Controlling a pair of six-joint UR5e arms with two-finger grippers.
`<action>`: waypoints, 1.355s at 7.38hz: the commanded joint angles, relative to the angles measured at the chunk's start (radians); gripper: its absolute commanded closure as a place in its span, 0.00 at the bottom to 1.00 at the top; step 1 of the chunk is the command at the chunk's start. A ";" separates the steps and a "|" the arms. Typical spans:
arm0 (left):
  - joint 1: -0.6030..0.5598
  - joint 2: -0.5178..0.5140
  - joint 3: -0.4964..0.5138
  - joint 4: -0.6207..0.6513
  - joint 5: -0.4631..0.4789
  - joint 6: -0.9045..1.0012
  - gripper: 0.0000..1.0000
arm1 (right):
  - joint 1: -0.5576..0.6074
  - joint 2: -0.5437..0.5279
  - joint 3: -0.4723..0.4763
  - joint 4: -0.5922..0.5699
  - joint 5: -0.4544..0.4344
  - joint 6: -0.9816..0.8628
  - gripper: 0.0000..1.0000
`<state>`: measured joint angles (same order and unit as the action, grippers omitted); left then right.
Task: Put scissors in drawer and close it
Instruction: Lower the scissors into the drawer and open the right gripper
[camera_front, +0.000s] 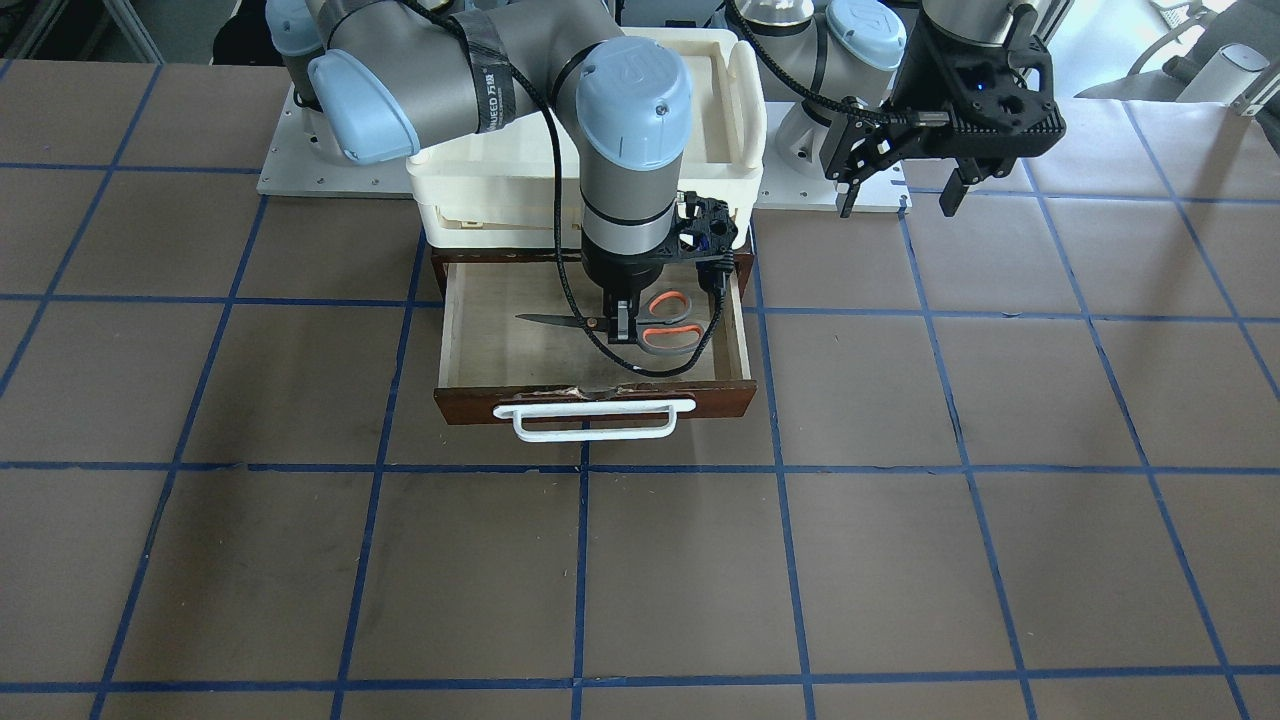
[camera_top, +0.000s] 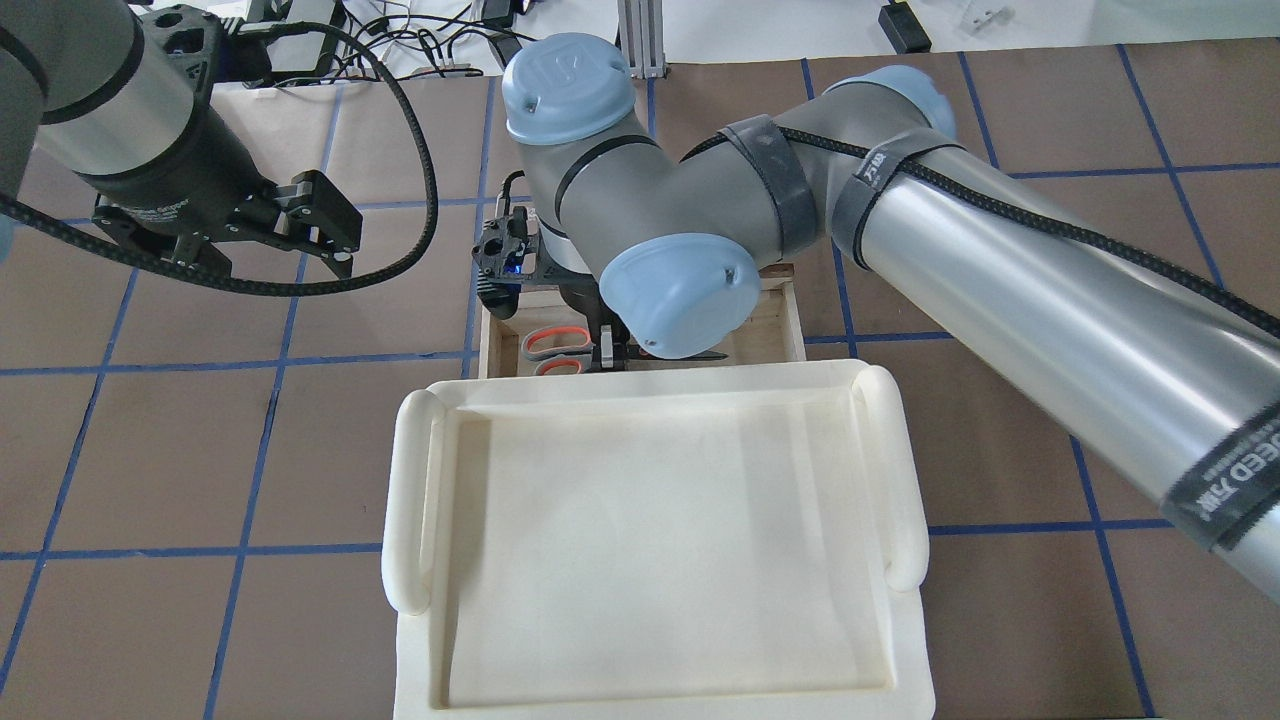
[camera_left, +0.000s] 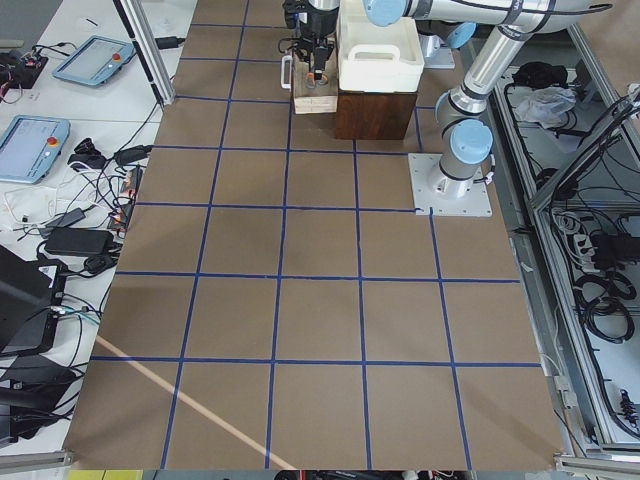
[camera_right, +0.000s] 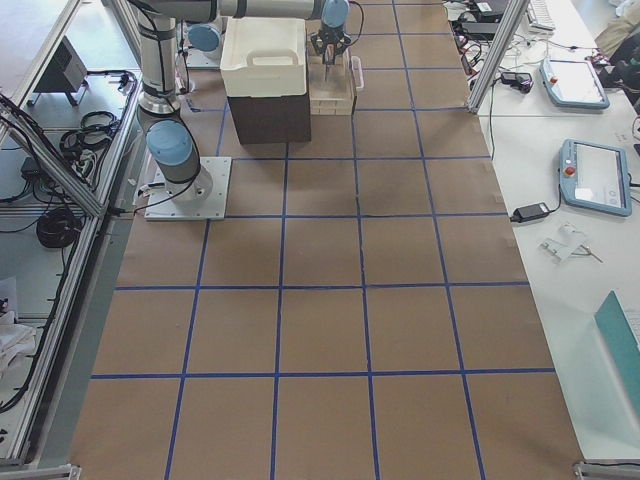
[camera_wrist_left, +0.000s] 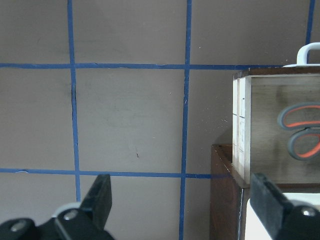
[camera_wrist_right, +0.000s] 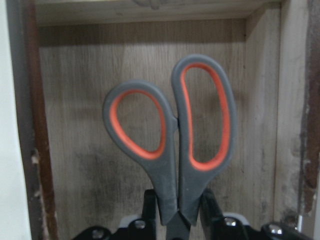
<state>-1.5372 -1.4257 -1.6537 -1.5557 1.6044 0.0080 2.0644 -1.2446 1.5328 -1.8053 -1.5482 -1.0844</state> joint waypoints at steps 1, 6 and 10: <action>0.000 -0.001 0.000 0.005 -0.001 -0.003 0.00 | -0.001 0.002 0.001 0.000 -0.001 0.001 0.00; -0.001 0.002 0.000 -0.009 0.002 0.001 0.00 | -0.120 -0.116 -0.005 0.003 0.005 0.032 0.00; 0.002 -0.027 0.003 0.002 0.006 0.015 0.00 | -0.358 -0.283 0.004 0.116 0.003 0.111 0.00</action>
<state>-1.5361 -1.4350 -1.6505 -1.5612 1.6081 0.0222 1.7763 -1.4782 1.5331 -1.7524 -1.5458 -1.0306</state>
